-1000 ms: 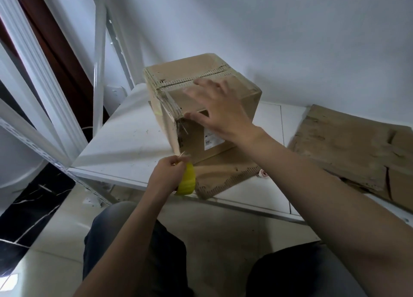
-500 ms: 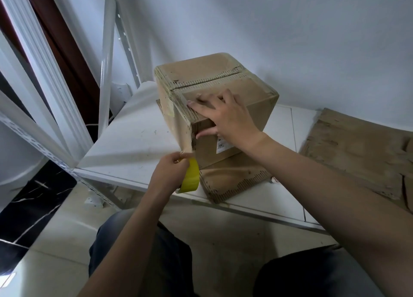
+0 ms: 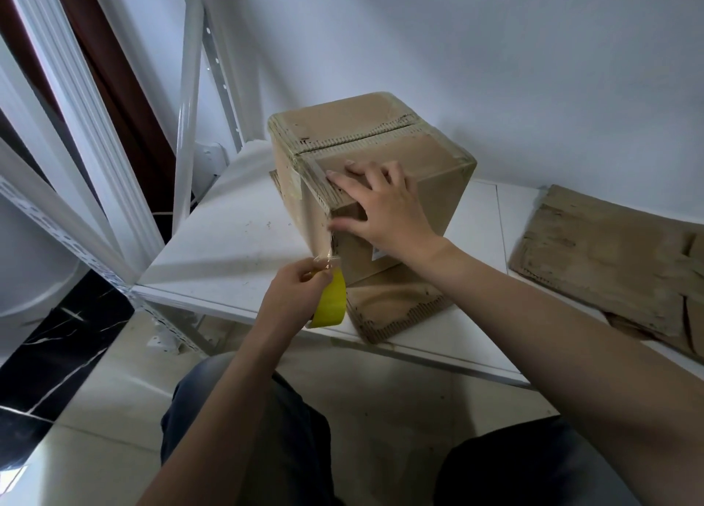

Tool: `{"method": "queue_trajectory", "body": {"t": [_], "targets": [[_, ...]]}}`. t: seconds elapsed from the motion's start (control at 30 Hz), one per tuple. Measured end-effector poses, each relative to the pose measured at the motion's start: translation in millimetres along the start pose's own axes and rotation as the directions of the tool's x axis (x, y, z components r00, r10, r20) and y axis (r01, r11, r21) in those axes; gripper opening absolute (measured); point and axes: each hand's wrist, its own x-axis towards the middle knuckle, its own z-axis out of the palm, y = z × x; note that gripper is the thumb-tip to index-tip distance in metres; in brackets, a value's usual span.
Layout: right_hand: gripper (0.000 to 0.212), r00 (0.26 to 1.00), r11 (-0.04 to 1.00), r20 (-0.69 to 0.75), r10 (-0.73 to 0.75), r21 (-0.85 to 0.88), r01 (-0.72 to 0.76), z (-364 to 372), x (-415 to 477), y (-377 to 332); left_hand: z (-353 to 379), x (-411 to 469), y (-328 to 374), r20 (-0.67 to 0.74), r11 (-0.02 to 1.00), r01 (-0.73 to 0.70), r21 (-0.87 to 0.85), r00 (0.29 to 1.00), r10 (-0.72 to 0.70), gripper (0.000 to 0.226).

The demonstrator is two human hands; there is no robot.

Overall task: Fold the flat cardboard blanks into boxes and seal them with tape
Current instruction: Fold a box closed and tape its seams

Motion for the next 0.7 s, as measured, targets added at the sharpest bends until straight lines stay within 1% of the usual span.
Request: {"method": "queue_trajectory", "body": {"t": [0.1, 0.17, 0.2, 0.23, 0.27, 0.3, 0.33, 0.37, 0.4, 0.43, 0.5, 0.53, 0.57, 0.63, 0.7], "targets": [[0.106, 0.999, 0.994, -0.010, -0.052, -0.094, 0.051, 1.4, -5.3, 4.3, 1.8, -8.1, 1.2, 0.037, 0.999, -0.051, 0.019, 0.998, 0.050, 0.021], [0.109, 0.999, 0.993, 0.033, -0.042, -0.113, 0.046, -1.7, -6.5, 4.5, 3.9, -15.6, 6.8, 0.047, 0.997, -0.072, 0.026, 0.996, 0.071, 0.020], [0.105, 0.997, 0.997, 0.066, -0.034, -0.070, 0.039, -5.0, -6.6, 4.3, 5.0, -19.5, 10.4, 0.051, 0.997, -0.077, 0.030, 0.996, 0.076, 0.015], [0.096, 0.994, 0.999, 0.104, -0.029, 0.040, 0.025, -11.5, -7.0, 4.2, 6.8, -23.4, 13.2, 0.057, 0.996, -0.083, 0.039, 0.995, 0.081, 0.016], [0.081, 0.992, 0.976, 0.127, -0.025, 0.220, -0.003, -22.5, -7.9, 5.2, 8.8, -27.6, 16.4, 0.064, 0.995, -0.090, 0.035, 0.994, 0.088, 0.019], [0.065, 0.993, 0.900, 0.118, -0.010, 0.433, -0.043, -35.1, -9.9, 7.8, 10.9, -32.5, 19.9, 0.076, 0.995, -0.095, 0.034, 0.993, 0.092, 0.017], [0.050, 0.997, 0.790, 0.080, 0.020, 0.609, -0.064, -47.5, -14.6, 11.1, 13.0, -37.2, 22.9, 0.088, 0.994, -0.105, 0.036, 0.991, 0.101, 0.015], [0.040, 0.998, 0.707, 0.034, 0.055, 0.704, -0.064, -59.9, -23.4, 13.2, 15.1, -42.1, 26.2, 0.098, 0.991, -0.125, 0.047, 0.988, 0.120, 0.022], [0.035, 0.998, 0.691, 0.012, 0.067, 0.721, -0.055, -70.1, -35.3, 14.2, 17.4, -46.3, 28.8, 0.110, 0.988, -0.145, 0.046, 0.984, 0.139, 0.028], [0.035, 0.998, 0.711, 0.031, 0.050, 0.701, -0.057, -76.5, -48.8, 14.5, 19.6, -50.6, 32.0, 0.125, 0.985, -0.165, 0.045, 0.980, 0.158, 0.026], [0.042, 0.986, 0.784, 0.170, -0.001, 0.611, -0.104, -82.1, -76.3, 11.7, 24.4, -59.1, 38.5, 0.152, 0.974, -0.220, 0.053, 0.966, 0.210, 0.020], [0.044, 0.976, 0.813, 0.218, -0.006, 0.570, -0.122, -82.2, -88.2, 11.4, 27.0, -63.4, 41.9, 0.164, 0.965, -0.254, 0.064, 0.957, 0.241, 0.020], [0.039, 0.974, 0.818, 0.227, 0.013, 0.558, -0.141, -82.2, -98.0, 11.0, 29.7, -68.3, 45.3, 0.175, 0.956, -0.285, 0.073, 0.947, 0.269, 0.021], [0.018, 0.982, 0.771, 0.163, 0.100, 0.611, -0.180, -88.9, -114.6, 10.8, 35.6, -78.7, 51.4, 0.189, 0.939, -0.333, 0.087, 0.931, 0.312, 0.021], [0.005, 0.978, 0.728, 0.089, 0.187, 0.657, -0.199, -100.3, -130.5, 8.8, 40.8, -90.3, 56.6, 0.209, 0.925, -0.369, 0.088, 0.915, 0.345, 0.019]]}}
